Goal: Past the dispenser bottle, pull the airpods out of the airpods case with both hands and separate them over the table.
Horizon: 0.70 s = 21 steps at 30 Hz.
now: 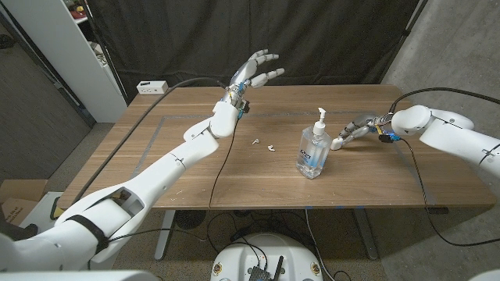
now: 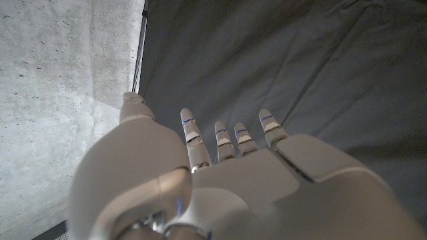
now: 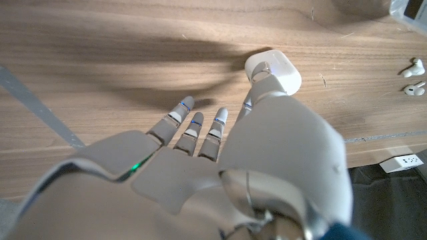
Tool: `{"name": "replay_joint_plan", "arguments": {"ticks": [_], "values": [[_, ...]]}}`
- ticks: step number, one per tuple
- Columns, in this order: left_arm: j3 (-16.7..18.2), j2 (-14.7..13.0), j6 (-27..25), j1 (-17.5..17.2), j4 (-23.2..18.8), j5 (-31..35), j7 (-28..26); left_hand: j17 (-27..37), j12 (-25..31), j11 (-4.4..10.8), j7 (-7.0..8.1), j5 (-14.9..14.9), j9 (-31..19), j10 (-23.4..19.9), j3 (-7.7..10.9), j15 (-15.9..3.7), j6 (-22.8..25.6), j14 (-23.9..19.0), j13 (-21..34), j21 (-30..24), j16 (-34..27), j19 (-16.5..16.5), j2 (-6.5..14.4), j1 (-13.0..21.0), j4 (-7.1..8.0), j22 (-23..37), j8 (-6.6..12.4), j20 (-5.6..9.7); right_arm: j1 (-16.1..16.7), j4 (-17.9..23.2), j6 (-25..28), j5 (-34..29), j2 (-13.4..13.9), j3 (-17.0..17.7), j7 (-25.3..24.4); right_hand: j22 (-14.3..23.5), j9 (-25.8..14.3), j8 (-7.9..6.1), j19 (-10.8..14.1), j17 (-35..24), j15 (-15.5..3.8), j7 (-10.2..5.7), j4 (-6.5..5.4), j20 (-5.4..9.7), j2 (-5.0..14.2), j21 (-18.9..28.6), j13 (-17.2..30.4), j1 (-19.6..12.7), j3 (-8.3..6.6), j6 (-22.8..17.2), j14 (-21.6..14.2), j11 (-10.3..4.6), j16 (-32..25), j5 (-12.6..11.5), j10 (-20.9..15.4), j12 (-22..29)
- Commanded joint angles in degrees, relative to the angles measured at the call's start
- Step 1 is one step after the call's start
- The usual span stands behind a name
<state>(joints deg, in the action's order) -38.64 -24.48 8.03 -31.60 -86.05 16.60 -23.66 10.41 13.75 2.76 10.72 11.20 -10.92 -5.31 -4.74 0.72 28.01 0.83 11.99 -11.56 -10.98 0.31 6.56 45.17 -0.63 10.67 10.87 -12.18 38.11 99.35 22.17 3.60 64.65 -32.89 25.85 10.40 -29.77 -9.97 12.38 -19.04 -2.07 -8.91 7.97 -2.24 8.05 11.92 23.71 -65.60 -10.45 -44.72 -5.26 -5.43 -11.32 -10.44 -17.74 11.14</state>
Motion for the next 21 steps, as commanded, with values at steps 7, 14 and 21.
{"name": "replay_joint_plan", "arguments": {"ticks": [7, 14, 21], "values": [[1.2, -1.8, 2.3, -0.3, 0.0, -0.1, 0.6, 0.0, -0.2, -0.25, -0.07, -0.4, -0.1, -0.1, 0.24, 0.04, -0.1, 0.6, 0.2, 0.1, 0.2, -0.3, 0.0, -0.5, -0.15, 0.0, 0.03, -0.04, 0.3, 3.9, 5.5, 0.2, 0.4, 0.0, -1.1, 0.1, 4.0, 0.79, -0.7, 1.3, -4.44, -0.24, -0.09, 0.23, -0.33, -0.1, -1.1, 0.7, -0.22, 10.6, 2.1, 0.51, -0.5, -0.3, 4.9, -0.6], [2.0, -2.6, 2.4, -1.2, -0.9, -0.4, 0.6, 0.0, -0.2, -0.2, -0.22, -0.4, -0.1, -0.1, 0.28, 0.09, -0.4, 0.6, 0.2, 0.1, 0.2, -0.5, 0.0, -0.7, -0.18, 0.0, -0.02, -0.05, 2.6, 6.3, 6.2, 2.1, 1.4, 2.3, -4.8, 0.0, 6.7, 0.68, -1.2, 2.5, -4.29, -2.85, 0.09, 0.1, -0.72, -0.2, -2.0, 0.7, -0.11, 19.0, 4.0, 0.31, -0.2, -0.5, 9.1, -0.7], [3.4, -4.1, 2.9, -2.5, -2.4, -1.8, 1.6, 0.0, -0.2, -0.16, -0.02, -0.4, -0.1, -0.2, 0.29, 0.03, -0.8, 0.5, 0.2, 0.0, 0.1, -0.3, 0.0, -0.9, -0.24, 0.0, -0.15, -0.02, 12.2, 10.1, 0.8, 8.3, 3.4, 11.1, -17.4, -0.3, 8.8, 0.1, 1.6, 4.0, -6.27, -3.28, 0.67, 4.73, -1.27, 0.5, -2.7, -0.3, -0.25, 22.4, 2.6, -0.82, -0.8, -0.6, 8.9, 0.2]]}}
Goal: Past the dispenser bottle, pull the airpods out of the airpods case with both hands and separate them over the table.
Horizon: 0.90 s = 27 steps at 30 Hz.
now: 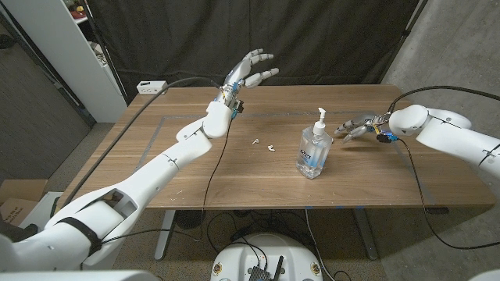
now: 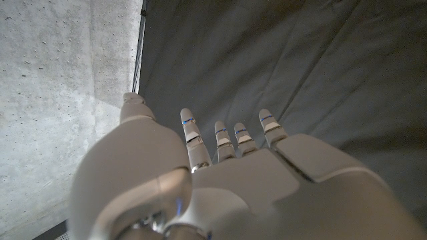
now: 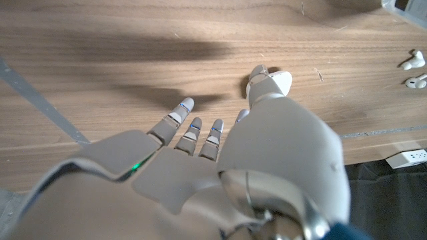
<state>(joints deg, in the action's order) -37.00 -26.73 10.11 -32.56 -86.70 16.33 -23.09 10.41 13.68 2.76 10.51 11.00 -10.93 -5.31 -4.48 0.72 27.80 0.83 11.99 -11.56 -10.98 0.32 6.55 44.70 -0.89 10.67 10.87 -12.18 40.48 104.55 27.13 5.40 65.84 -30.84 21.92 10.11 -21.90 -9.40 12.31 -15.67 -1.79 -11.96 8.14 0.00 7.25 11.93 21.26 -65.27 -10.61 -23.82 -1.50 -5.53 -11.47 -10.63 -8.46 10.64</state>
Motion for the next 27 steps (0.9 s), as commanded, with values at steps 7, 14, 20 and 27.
{"name": "replay_joint_plan", "arguments": {"ticks": [7, 14, 20, 27], "values": [[2.7, -3.0, 2.7, -1.8, -1.7, -4.1, 3.8, 0.0, 0.2, -0.98, 0.86, -0.1, -0.1, -1.3, 0.17, 0.33, -2.7, -1.6, 0.1, -0.5, -0.5, 1.1, 0.2, -0.7, -0.03, 0.0, -0.55, 0.1, 17.8, 4.9, -11.6, 11.8, 1.4, 16.8, -22.7, -0.1, 2.5, -0.88, 5.4, 1.7, -8.18, -0.64, -0.12, 4.18, 0.28, 1.3, -1.0, -0.3, -0.13, 3.0, -4.0, -1.21, -1.6, -0.2, -2.2, 1.5], [3.9, -3.2, 4.7, -1.8, -0.4, -9.8, 8.4, 0.1, 1.4, -0.35, 1.02, -0.1, -0.1, -4.6, 0.43, -0.1, -3.9, -6.0, 0.2, -1.3, -1.6, 3.5, 1.4, -2.1, 0.78, 0.1, -0.39, 0.13, 21.5, 2.3, -19.5, 17.4, -1.4, 22.1, -24.1, -0.1, 3.7, -0.92, 9.0, 2.9, -8.51, 0.5, -0.23, 6.31, 0.02, 2.1, -1.8, 0.1, 0.23, 4.2, -5.4, -0.96, -1.6, 0.1, -3.3, 1.6], [4.8, -2.5, 7.0, -2.3, 0.9, -15.4, 11.7, 0.1, 1.6, -0.17, 0.35, 0.0, -0.1, -5.7, 0.8, -0.7, -6.8, -7.7, 0.2, -1.5, -1.7, 4.6, 1.8, -2.3, 0.9, 0.1, -0.93, 0.07, 22.0, 0.8, -23.0, 18.8, -3.5, 23.3, -24.6, -0.2, 4.9, -0.5, 11.7, 4.1, -9.29, 1.21, 0.11, 8.74, 0.75, 2.3, -2.8, -0.8, -0.25, 7.7, -6.1, -1.17, -1.2, 0.1, -2.9, 1.0], [5.8, 0.1, 11.7, -2.4, 5.5, -27.8, 20.2, 0.1, 1.6, -0.85, -0.63, 0.0, -0.1, -6.1, 1.22, -0.69, -8.2, -9.5, 0.2, -1.9, -1.9, 6.2, 2.3, -2.4, 0.98, 0.1, -0.74, 0.22, 22.1, -0.3, -25.8, 19.4, -6.3, 23.9, -26.2, -0.3, 5.7, -0.86, 13.3, 4.6, -10.11, 1.96, 0.59, 9.96, 0.46, 2.4, -3.6, -1.7, -0.41, 8.5, -7.5, -1.75, -1.3, 0.2, -3.2, 0.9]]}}
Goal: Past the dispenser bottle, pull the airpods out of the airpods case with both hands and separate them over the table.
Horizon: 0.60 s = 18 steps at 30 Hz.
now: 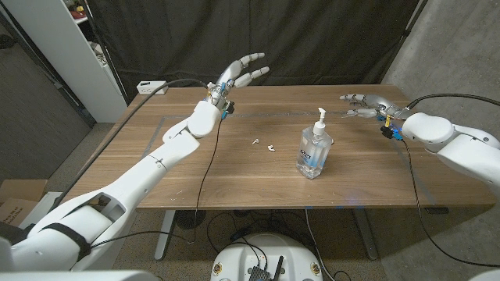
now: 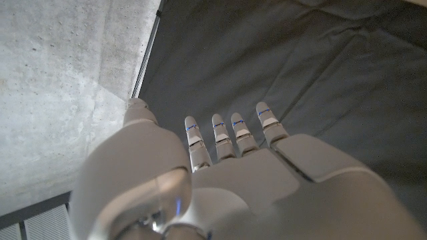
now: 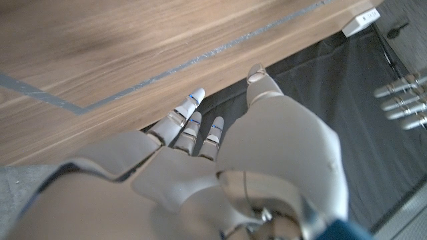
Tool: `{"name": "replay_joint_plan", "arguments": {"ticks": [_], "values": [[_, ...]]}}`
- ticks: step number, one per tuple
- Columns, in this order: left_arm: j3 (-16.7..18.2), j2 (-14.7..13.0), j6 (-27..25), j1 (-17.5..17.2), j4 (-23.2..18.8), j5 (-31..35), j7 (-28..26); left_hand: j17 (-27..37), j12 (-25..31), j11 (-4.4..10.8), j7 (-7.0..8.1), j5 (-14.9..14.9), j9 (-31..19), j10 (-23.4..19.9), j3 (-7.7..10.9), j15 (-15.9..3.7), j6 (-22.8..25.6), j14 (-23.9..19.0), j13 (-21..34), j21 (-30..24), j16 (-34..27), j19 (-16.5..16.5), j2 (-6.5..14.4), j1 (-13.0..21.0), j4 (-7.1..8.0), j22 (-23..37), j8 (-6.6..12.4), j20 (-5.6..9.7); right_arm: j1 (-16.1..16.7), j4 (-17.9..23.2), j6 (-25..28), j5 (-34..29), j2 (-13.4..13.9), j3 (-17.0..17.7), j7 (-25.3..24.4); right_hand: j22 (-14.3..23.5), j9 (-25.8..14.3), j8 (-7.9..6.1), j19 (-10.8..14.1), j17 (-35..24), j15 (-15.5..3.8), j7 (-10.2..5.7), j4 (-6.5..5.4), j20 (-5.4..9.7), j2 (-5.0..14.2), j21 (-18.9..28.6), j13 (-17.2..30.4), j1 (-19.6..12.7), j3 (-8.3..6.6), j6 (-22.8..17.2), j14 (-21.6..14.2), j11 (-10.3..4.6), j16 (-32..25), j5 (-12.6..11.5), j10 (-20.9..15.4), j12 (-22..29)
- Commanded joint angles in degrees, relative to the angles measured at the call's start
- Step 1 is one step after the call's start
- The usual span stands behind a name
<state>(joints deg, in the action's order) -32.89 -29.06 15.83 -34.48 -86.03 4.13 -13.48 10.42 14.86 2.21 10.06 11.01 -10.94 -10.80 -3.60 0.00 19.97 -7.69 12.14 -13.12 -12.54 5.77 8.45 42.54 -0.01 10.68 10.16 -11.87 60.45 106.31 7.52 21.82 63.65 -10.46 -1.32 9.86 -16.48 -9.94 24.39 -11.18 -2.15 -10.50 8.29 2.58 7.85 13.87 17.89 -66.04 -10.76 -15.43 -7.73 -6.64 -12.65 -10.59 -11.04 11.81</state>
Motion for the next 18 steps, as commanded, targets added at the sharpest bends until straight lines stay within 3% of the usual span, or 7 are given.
{"name": "replay_joint_plan", "arguments": {"ticks": [1, 6, 12, 18], "values": [[1.7, 2.6, 6.3, -0.5, 5.1, -17.2, 11.9, 0.1, 0.4, -0.45, -0.27, 0.0, -0.1, -0.7, 0.37, 0.0, -0.4, -1.1, 0.1, -0.4, -0.3, 0.9, 0.4, -0.3, 0.1, 0.1, -0.03, -0.1, 2.2, -2.1, -6.2, 3.1, -4.4, 3.6, -3.2, -0.1, 0.4, -0.38, 1.4, 0.2, -9.88, 0.6, 0.43, 7.43, -0.16, 0.5, -0.3, -1.0, -0.26, 0.1, -1.4, -0.74, -0.1, 0.1, -0.7, -0.2], [1.9, 3.4, 6.4, -1.3, 5.4, -23.7, 17.1, 0.1, 0.4, -0.65, -0.68, 0.0, -0.1, -0.7, 0.55, 0.03, -0.7, -1.1, 0.1, -0.4, -0.1, 1.1, 0.6, -0.3, 0.15, 0.1, 0.07, -0.22, 2.5, -2.1, -7.1, 3.7, -6.0, 4.1, -4.5, -0.1, 0.7, -0.58, 1.8, 0.3, -9.9, 1.37, 0.33, 7.41, -0.09, 0.4, -0.7, -1.0, -0.25, 0.0, -1.7, -0.68, -0.1, 0.1, -0.9, -0.3], [2.0, 3.3, 6.6, -3.0, 4.2, -26.0, 18.9, 0.2, 0.2, -1.15, -1.09, -0.1, -0.2, -0.6, 0.71, 0.29, -1.1, -0.4, 0.1, -0.1, 0.4, 0.6, 0.8, -0.6, 0.3, 0.1, 0.19, -0.32, 3.3, -1.0, -7.1, 3.0, -7.3, 4.1, -6.6, -0.1, 1.2, -0.74, 1.2, 0.4, -9.29, 2.1, -0.31, 6.79, -0.09, -0.2, -1.2, -0.1, 0.16, 0.1, -1.4, -0.23, 0.3, 0.2, -0.8, -0.4], [2.6, 2.5, 6.2, -4.9, 1.9, -26.5, 18.2, 0.2, 0.2, -1.16, -1.21, -0.1, -0.2, -0.6, 0.77, 0.17, -1.4, 0.3, 0.1, 0.1, 0.8, 0.4, 0.8, -0.8, 0.46, 0.2, 0.27, -0.34, 2.9, 0.1, -5.5, 3.6, -8.3, 3.7, -7.3, -0.2, 2.2, -1.04, 0.0, 0.6, -8.34, 3.0, -2.04, 5.5, -0.22, -1.4, -2.2, 3.1, 1.47, 0.0, -1.2, 0.83, 0.7, 0.3, -1.0, -0.5]]}}
